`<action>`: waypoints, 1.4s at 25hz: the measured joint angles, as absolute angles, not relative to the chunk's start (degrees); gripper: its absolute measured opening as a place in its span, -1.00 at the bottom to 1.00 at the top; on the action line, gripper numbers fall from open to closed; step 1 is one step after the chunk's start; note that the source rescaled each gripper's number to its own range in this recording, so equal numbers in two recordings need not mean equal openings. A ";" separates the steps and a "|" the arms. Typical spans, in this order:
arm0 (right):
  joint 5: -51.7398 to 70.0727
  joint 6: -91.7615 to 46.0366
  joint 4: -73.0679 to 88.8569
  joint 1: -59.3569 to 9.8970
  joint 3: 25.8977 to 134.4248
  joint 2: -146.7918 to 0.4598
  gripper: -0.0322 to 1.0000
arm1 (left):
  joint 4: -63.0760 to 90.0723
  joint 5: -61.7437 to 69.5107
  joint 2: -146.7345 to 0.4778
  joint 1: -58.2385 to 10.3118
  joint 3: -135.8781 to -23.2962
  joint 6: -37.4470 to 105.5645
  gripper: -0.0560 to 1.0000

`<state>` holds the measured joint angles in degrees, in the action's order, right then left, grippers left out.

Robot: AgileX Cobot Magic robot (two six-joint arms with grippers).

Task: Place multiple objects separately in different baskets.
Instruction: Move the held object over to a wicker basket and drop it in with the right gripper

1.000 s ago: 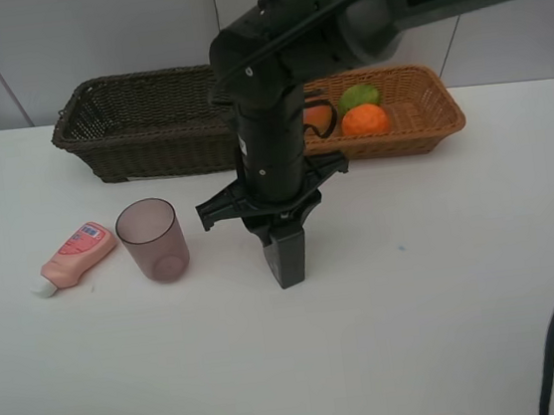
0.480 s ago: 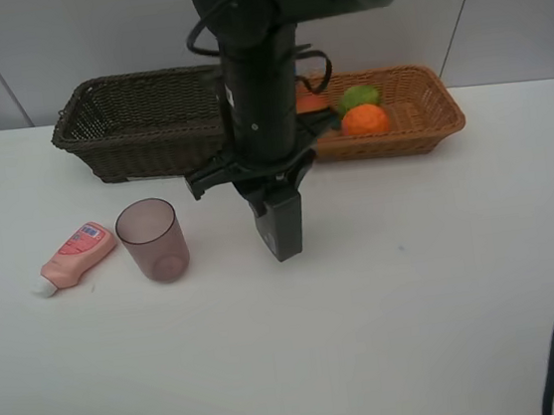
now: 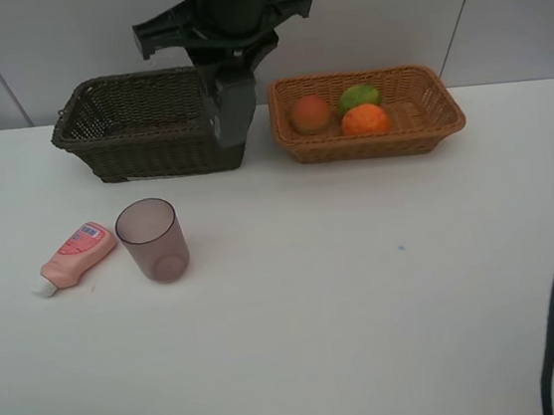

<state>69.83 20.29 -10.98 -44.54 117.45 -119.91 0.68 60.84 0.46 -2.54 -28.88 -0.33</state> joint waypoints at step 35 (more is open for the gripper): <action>26.36 20.33 -13.06 -37.65 118.60 -137.27 -0.92 | 0.68 60.84 0.46 -2.54 -28.88 -0.33 0.94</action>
